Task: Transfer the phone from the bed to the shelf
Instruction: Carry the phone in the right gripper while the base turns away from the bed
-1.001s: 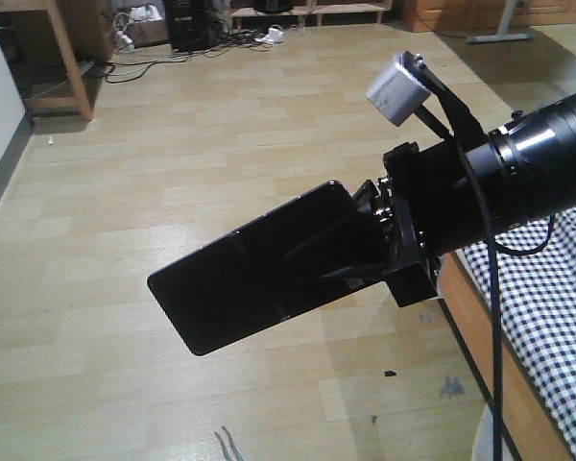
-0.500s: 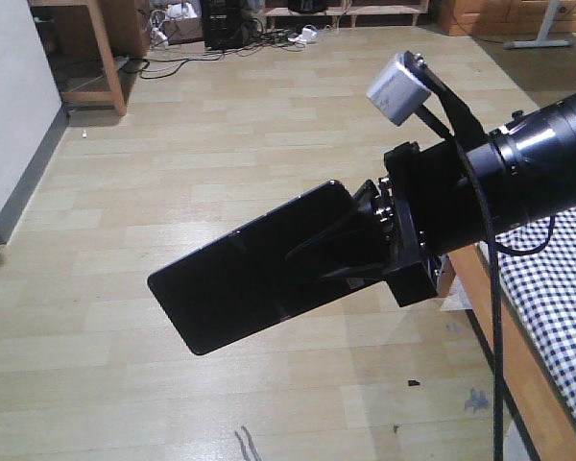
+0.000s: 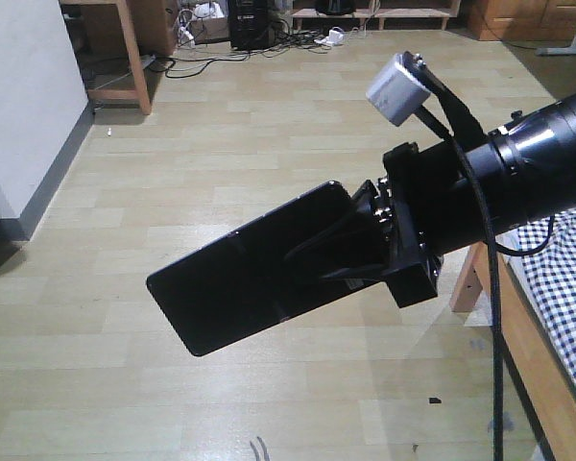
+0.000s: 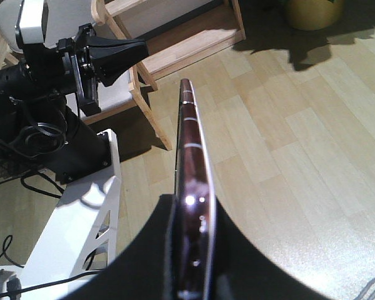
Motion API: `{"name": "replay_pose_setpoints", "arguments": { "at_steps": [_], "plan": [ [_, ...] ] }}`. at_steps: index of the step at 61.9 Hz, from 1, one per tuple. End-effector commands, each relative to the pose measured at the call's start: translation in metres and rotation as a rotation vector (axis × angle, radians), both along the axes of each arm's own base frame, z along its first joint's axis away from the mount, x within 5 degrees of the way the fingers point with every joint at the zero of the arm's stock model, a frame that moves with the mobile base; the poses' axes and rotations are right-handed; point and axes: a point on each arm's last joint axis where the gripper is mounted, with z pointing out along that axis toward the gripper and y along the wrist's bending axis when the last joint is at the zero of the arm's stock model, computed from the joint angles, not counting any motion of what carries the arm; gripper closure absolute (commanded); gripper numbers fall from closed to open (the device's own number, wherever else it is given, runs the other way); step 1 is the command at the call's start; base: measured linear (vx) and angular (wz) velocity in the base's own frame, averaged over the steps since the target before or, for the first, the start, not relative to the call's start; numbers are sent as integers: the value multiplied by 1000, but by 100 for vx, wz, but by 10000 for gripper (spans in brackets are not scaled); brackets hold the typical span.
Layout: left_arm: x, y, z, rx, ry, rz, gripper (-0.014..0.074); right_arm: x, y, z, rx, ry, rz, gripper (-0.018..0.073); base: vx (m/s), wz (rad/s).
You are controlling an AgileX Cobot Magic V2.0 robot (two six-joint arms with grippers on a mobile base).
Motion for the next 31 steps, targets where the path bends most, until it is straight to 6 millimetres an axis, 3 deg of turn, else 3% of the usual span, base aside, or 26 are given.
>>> {"name": "replay_pose_setpoints", "arguments": {
  "at_steps": [1,31],
  "plan": [
    [1,1,6,-15,-77,6,596,-14,0,22,94,-6,47,564,9,9],
    [1,1,6,-15,-77,6,596,-14,0,22,94,-6,47,564,14,5]
  ]
}}
